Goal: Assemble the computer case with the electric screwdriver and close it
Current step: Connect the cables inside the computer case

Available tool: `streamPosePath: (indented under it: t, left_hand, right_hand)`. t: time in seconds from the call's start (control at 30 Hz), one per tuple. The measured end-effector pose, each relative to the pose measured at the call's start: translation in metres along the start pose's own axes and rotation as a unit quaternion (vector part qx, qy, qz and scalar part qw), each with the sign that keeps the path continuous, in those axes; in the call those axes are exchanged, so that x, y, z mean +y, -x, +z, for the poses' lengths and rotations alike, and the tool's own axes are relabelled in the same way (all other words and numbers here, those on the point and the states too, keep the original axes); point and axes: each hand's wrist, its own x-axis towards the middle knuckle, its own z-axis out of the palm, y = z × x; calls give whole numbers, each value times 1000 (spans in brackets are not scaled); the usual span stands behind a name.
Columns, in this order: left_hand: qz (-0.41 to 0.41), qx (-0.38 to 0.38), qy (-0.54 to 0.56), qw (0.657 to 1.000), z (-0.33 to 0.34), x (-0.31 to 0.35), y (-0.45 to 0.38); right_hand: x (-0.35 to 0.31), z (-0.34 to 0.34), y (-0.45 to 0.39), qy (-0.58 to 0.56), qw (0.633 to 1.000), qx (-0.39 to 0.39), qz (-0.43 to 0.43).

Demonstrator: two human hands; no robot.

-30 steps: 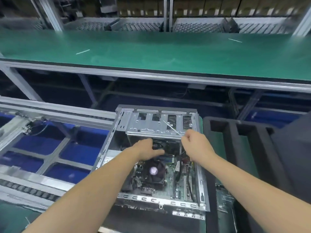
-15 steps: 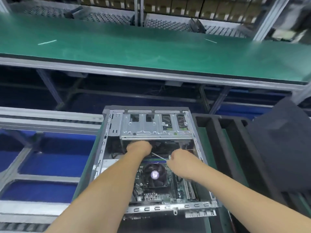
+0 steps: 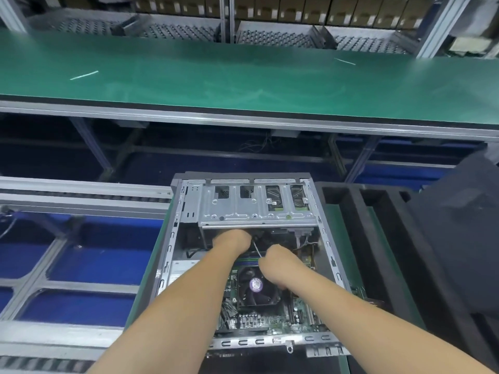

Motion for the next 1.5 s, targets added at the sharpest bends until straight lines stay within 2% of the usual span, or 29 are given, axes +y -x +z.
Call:
streamPosePath:
  t: [0.13,0.27,0.43,0.6,0.8,0.9,1.03,1.13,1.2,1.27,1.4,1.5]
  left_hand:
    - [-21,18,31,999,3,-1,0]
    - [-37,22,66,997,4,-1,0]
    - [-26,40,78,996,4,-2,1]
    - [-11,6,74,997,1,-2,5]
    - [-14,63,44,997,7,-6,4]
    - [-35,72,86,993,6,-6,6]
    - [-51,49,233,970,5,-3,20]
    - [-31,57,388,920,11,-2,30]
    - [-18,51,450,891,15,-1,34]
    - [-12,57,476,877,17,3,41]
    - [-65,114,443,887,23,15,48]
    - [-49,193,475,857,31,15,47]
  right_hand:
    - [0,-4,3,11,1000,10,1]
    - [-4,-6,-1,-21,1000,-15,8]
    - [-17,-3,-4,-39,998,-28,-28]
    - [-13,-3,-9,-25,999,-25,-27]
    - [-9,-1,-9,-23,999,-7,-39]
    - [-12,2,-11,-25,999,-12,-38]
    - [-20,4,-19,-13,999,-7,-34]
    - [-24,7,-27,-4,1000,2,-27]
    - [-24,7,-30,-6,1000,10,-22]
    - [-23,8,-31,-10,1000,22,-17]
    - [-16,8,-34,-42,999,22,-25]
    - [-6,10,-37,-107,993,22,-48]
